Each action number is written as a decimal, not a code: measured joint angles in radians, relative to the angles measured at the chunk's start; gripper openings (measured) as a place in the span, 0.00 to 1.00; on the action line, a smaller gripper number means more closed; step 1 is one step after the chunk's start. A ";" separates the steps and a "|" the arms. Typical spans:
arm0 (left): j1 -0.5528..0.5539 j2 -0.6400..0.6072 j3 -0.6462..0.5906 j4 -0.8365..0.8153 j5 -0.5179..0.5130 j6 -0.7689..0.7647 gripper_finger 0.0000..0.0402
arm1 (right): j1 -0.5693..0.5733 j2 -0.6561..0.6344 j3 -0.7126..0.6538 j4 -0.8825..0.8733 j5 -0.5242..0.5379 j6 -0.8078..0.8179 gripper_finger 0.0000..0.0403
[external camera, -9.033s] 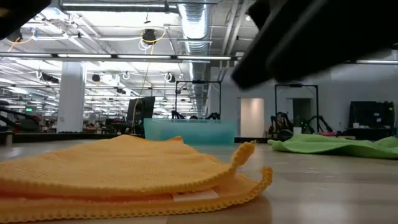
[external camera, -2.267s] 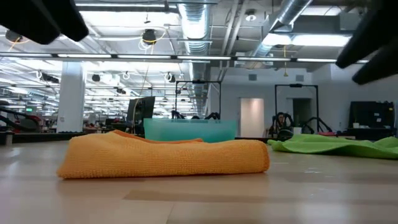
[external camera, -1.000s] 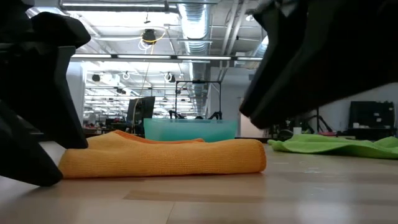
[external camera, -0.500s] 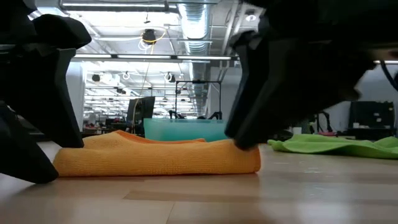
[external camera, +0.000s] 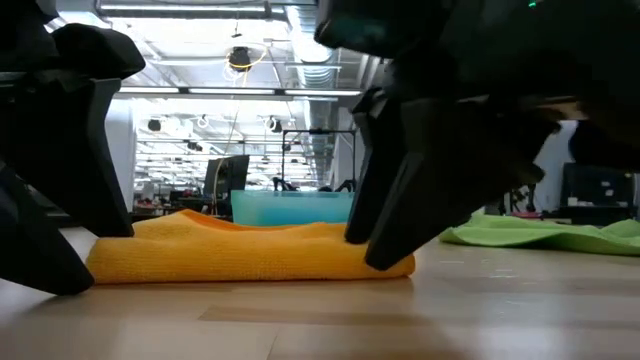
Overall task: Roll microfiber towels into tight, uniform cylinder then place into a basket
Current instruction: Roll the orange microfiber towel
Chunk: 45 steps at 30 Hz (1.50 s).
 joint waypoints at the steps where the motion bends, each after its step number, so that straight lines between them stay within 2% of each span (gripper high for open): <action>1: 0.000 0.000 0.000 0.000 0.000 0.000 0.42 | -0.005 0.013 0.003 0.011 -0.006 0.002 0.49; 6: 0.002 0.001 0.000 0.001 0.001 -0.002 0.42 | -0.016 0.051 0.006 0.003 -0.019 0.025 0.49; 10: 0.007 0.000 0.000 0.001 0.014 0.000 0.41 | -0.018 0.060 0.007 -0.003 -0.032 0.065 0.43; 15: 0.007 0.001 0.000 0.002 0.011 0.020 0.35 | -0.007 0.064 0.007 0.005 -0.037 0.088 0.26; 21: 0.008 0.003 -0.001 -0.002 0.014 0.043 0.16 | 0.020 0.064 0.019 0.008 -0.026 0.088 0.04; 25: 0.009 0.003 -0.001 -0.009 0.028 0.041 0.02 | 0.042 0.068 0.046 0.011 -0.027 0.103 0.05; 28: 0.011 0.004 0.017 -0.027 0.057 0.001 0.02 | 0.063 0.071 0.064 0.010 -0.038 0.107 0.07; 32: 0.007 0.008 0.065 -0.039 0.114 -0.009 0.02 | 0.089 0.075 0.090 0.004 -0.055 0.109 0.03; 37: 0.001 0.008 0.136 -0.023 0.244 -0.011 0.01 | 0.114 0.075 0.117 0.011 -0.101 0.157 0.04; 40: 0.002 0.008 0.168 -0.038 0.249 -0.012 0.01 | 0.130 0.075 0.124 0.004 -0.103 0.195 0.05; 45: 0.002 0.006 0.230 -0.096 0.251 -0.043 0.01 | 0.148 0.074 0.130 0.010 -0.102 0.261 0.02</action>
